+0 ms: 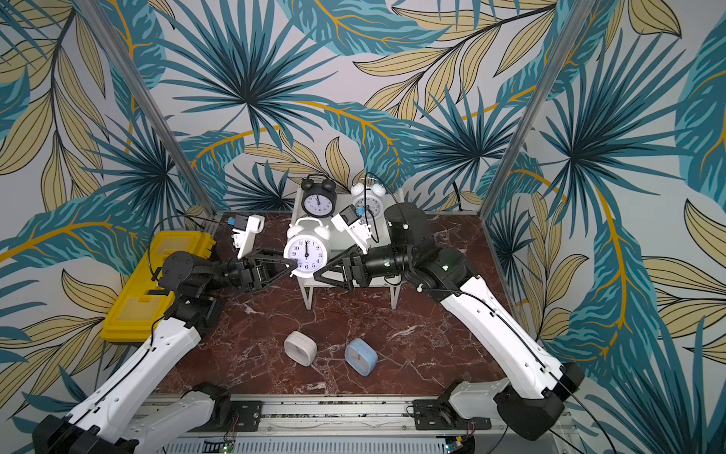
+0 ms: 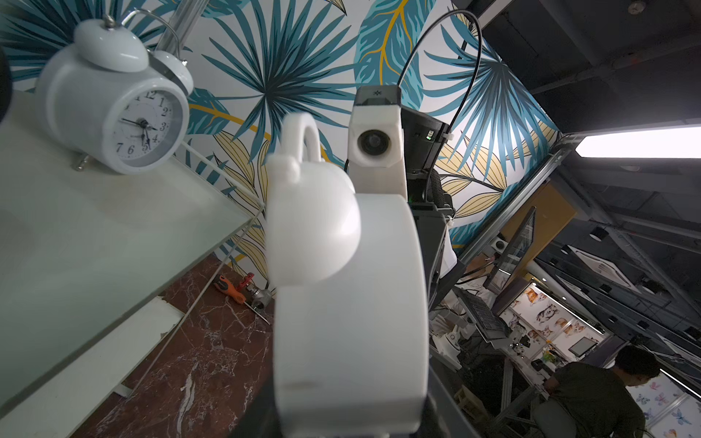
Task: Place the alarm clocks on the shelf by style
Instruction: Pick up the alarm from the center of the board.
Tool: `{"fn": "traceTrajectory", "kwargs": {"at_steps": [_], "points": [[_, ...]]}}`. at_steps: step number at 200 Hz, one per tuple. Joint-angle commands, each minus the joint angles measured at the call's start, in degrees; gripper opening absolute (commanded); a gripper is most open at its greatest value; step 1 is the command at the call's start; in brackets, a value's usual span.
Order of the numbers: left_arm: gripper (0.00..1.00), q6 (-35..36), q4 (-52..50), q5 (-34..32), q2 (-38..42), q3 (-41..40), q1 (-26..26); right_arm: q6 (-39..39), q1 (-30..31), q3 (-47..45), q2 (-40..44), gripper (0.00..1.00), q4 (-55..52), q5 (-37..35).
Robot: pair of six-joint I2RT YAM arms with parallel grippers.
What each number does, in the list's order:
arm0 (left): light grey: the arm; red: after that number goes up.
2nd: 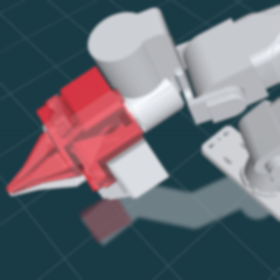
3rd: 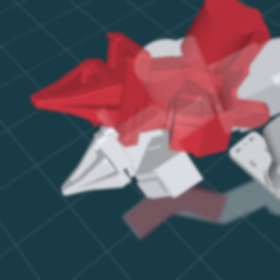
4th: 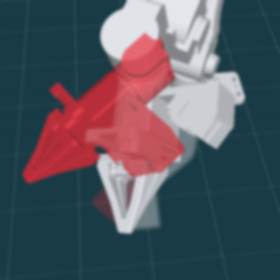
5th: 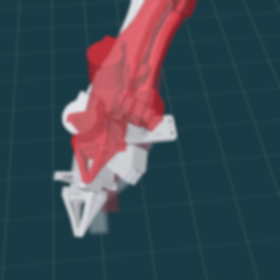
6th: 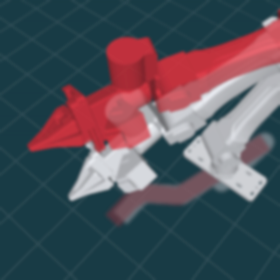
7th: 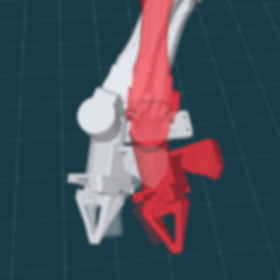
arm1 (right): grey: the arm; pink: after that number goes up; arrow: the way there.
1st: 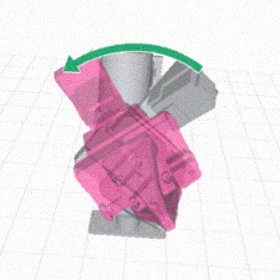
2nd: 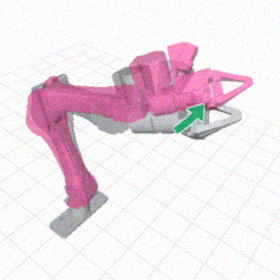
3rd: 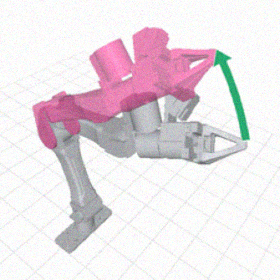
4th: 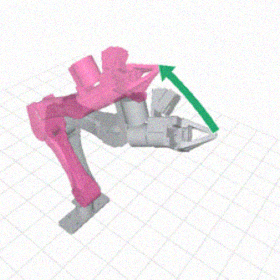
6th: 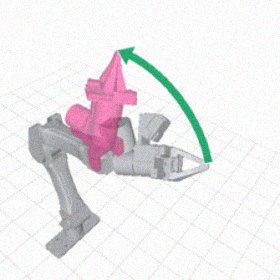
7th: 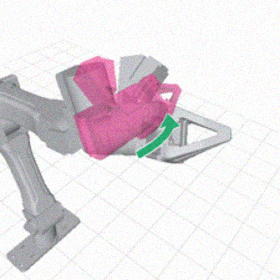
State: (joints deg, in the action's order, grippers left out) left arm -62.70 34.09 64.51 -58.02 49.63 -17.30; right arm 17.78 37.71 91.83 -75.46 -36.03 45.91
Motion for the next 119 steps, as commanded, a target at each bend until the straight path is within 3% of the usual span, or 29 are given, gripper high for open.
{"fn": "traceTrajectory", "kwargs": {"at_steps": [1, 59, 119], "points": [[0.13, -0.5, 2.7, 0.8, 0.1, 2.1, 0.1, -2.1, -0.3, 1.9, -0.3, 0.64, -2.4, 1.5], [0.13, -1.0, 3.3, 1.1, 0.7, 1.7, 0.1, -1.8, -1.4, 3.7, -1.1, 0.63, -1.7, 0.8], [0.12, -1.7, 4.5, 1.9, 0.7, 1.4, 0.2, -1.2, -1.5, 3.8, -1.4, 0.54, 0.6, -0.4]]}}
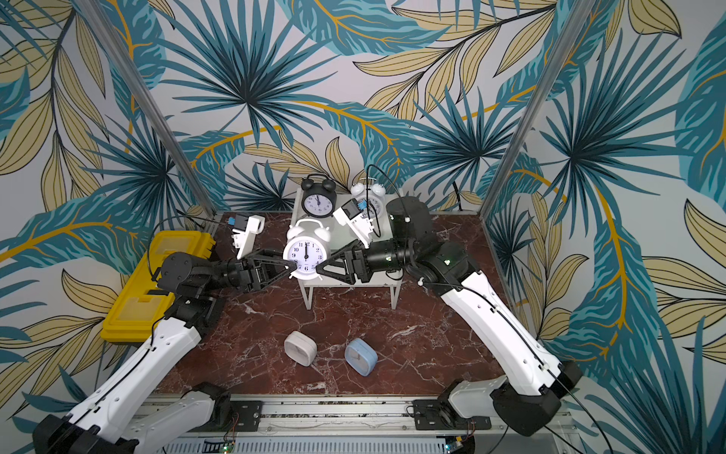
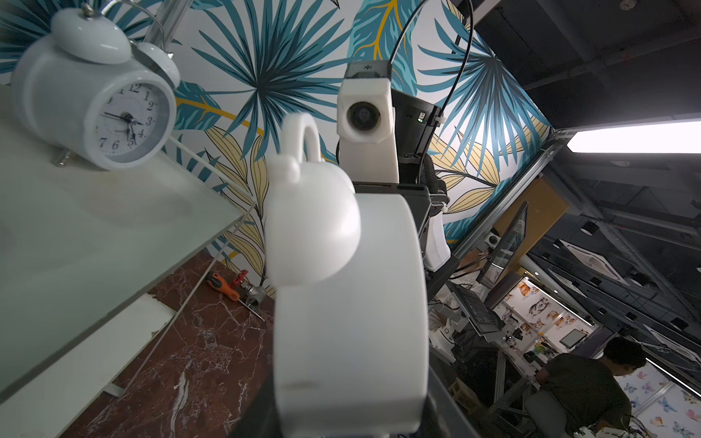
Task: Place the alarm clocks on the shelf by style
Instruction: Pick up the alarm from the center of the board.
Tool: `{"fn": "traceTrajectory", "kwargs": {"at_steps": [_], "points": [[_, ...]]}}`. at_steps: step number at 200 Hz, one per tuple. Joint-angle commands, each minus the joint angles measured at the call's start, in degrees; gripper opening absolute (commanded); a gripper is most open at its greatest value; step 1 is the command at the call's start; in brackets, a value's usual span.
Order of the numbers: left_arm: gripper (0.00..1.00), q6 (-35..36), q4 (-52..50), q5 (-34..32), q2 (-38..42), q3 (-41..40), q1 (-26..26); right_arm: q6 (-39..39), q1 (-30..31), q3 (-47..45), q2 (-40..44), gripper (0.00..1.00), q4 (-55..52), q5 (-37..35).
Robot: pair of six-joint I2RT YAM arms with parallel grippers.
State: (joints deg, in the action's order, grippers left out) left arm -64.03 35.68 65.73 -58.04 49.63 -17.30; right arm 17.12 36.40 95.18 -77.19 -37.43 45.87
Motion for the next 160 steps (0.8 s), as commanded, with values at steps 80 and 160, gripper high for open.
{"fn": "traceTrajectory", "kwargs": {"at_steps": [80, 160], "points": [[0.11, -0.2, 3.5, -0.2, 1.2, 0.5, 0.2, 3.9, -0.2, -3.0, 1.5, 0.55, 10.0, 1.2], [0.1, -1.9, 7.3, -2.5, 1.3, -1.3, 0.2, 18.1, -0.2, -19.4, 7.4, 0.54, 36.2, -2.4]]}}
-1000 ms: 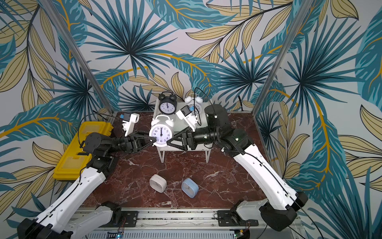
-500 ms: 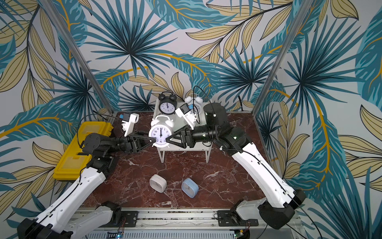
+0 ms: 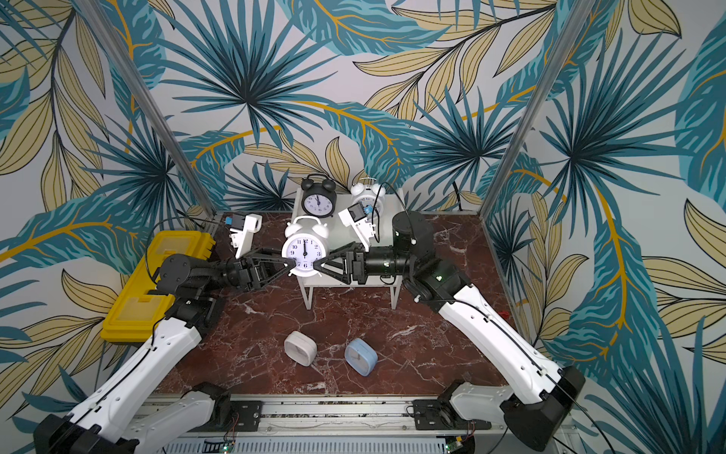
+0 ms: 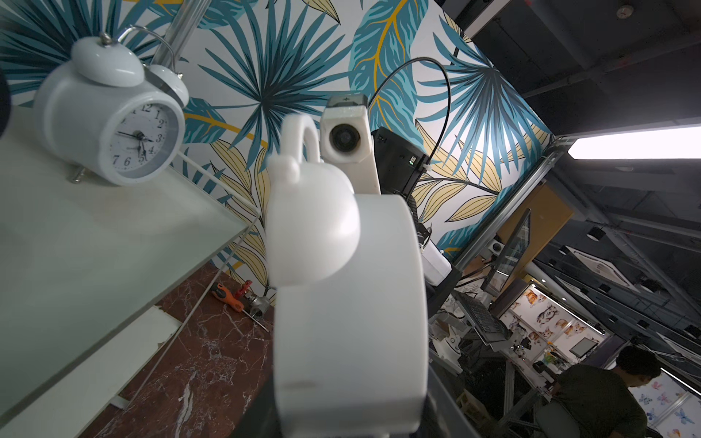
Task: Place the alarm clocks on the shelf by style
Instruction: Pick up the alarm from the center of the board.
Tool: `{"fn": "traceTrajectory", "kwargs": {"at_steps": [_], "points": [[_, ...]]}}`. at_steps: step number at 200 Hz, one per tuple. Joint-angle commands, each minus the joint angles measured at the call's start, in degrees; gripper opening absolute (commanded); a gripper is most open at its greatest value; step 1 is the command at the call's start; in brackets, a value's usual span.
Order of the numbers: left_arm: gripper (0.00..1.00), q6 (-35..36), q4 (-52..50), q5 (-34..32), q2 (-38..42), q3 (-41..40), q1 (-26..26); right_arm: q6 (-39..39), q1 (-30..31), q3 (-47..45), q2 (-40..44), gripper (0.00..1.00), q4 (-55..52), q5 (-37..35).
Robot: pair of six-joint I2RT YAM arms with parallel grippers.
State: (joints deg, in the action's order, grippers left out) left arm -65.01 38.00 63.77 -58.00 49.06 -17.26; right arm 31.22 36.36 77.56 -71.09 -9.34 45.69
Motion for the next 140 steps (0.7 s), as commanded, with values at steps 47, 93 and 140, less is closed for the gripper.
{"fn": "traceTrajectory", "kwargs": {"at_steps": [47, 93, 140], "points": [[0.09, -0.6, 4.6, -0.1, 1.6, -0.6, 0.2, -1.2, -0.2, 3.3, 0.4, 0.52, -0.4, -2.2], [0.09, -1.2, 5.5, 0.7, 1.0, -0.4, 0.2, -6.0, -0.2, 9.2, -1.8, 0.52, -10.0, -1.0], [0.09, -0.7, 4.7, 0.9, 0.8, -0.1, 0.2, -8.5, -0.2, 11.6, -3.2, 0.4, -14.1, 0.7]]}}
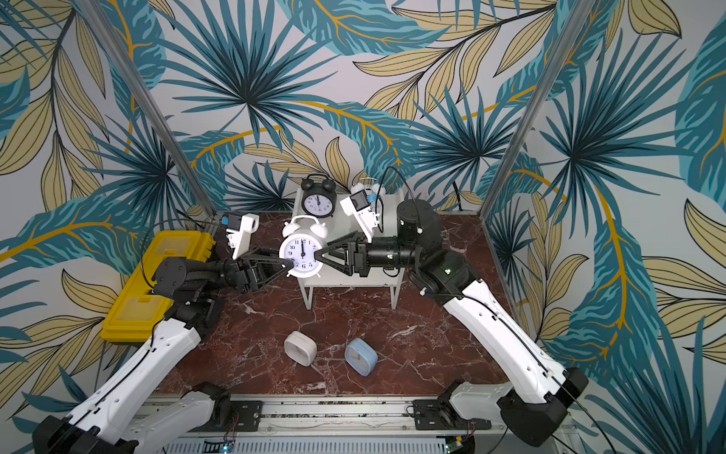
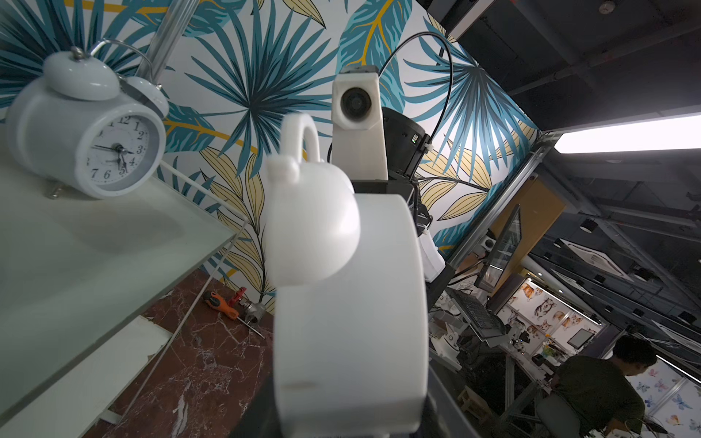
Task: Place the alarm clocks on the shelf by style
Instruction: Pick up the alarm from the center of the board, then place the alarm on the shelf.
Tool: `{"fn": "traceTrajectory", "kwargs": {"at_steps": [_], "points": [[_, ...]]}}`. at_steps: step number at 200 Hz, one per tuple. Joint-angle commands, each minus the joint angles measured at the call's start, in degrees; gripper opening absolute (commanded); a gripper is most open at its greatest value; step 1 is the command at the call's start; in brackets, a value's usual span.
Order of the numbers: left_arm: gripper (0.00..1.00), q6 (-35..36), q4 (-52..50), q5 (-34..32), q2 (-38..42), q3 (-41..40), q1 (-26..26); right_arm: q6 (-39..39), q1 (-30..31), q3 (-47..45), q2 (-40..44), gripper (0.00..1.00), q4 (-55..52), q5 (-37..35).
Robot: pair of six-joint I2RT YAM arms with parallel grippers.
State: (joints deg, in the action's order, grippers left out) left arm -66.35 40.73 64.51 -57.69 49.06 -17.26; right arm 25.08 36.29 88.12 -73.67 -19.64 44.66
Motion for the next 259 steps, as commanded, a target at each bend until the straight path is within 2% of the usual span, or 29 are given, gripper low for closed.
{"fn": "traceTrajectory", "kwargs": {"at_steps": [1, 14, 26, 32, 42, 48, 62, 75, 105, 123, 140, 163, 189, 218, 259], "points": [[0.09, 0.6, 2.0, 0.2, 0.5, -0.1, 0.2, -2.3, -0.1, 1.0, -0.6, 0.4, -3.8, 1.8], [0.1, 0.8, 1.6, 0.1, 0.3, 0.0, 0.2, -2.8, -0.1, 1.0, -0.3, 0.37, -4.0, 1.6], [0.19, 1.1, 1.2, -0.1, 0.1, 0.1, 0.1, -3.2, -0.1, 1.1, -0.1, 0.35, -4.1, 1.7], [0.29, 1.2, 0.9, -0.3, 0.0, 0.2, 0.2, -3.6, -0.1, 1.2, 0.1, 0.35, -4.3, 1.7], [0.55, 1.8, -0.2, -0.8, 0.0, 0.4, 0.2, -4.3, -0.1, 1.5, 0.2, 0.34, -5.0, 1.3], [0.66, 2.5, -1.6, -1.3, 0.1, 0.6, 0.3, -5.2, -0.1, 1.9, 0.3, 0.33, -5.7, 0.7], [0.76, 5.1, -5.4, -2.3, 0.5, 1.5, 0.6, -8.0, -0.1, 3.1, 0.4, 0.33, -8.5, -1.7], [0.82, 8.3, -9.9, -4.0, 2.0, 2.6, 1.7, -10.6, -0.1, 4.2, 0.5, 0.33, -10.8, -4.7], [0.84, 16.8, -22.8, -12.5, 6.8, 4.1, 4.9, -18.7, -0.1, 7.0, 0.3, 0.33, -13.8, -12.6], [0.84, 18.5, -26.8, -17.6, 8.9, 3.3, 6.4, -24.0, -0.2, 9.0, -0.9, 0.33, -13.7, -17.0], [0.83, 16.8, -25.0, -17.8, 9.9, 1.9, 7.3, -28.1, -0.2, 11.2, -2.9, 0.3, -12.8, -19.6], [0.82, 16.0, -25.8, -17.4, 10.7, 1.6, 7.8, -31.7, -0.3, 13.0, -5.9, 0.31, -10.4, -21.8], [0.82, 18.1, -30.4, -18.3, 12.2, 1.1, 8.0, -33.5, -0.3, 13.7, -9.4, 0.33, -7.5, -23.4], [0.82, 17.9, -32.8, -19.0, 13.6, -0.5, 8.3, -34.7, -0.3, 10.0, -9.7, 0.32, -1.4, -25.6], [0.81, 17.0, -32.9, -19.2, 14.1, -1.7, 8.4, -37.3, -0.3, 10.0, -12.2, 0.32, -2.5, -24.9]]}}
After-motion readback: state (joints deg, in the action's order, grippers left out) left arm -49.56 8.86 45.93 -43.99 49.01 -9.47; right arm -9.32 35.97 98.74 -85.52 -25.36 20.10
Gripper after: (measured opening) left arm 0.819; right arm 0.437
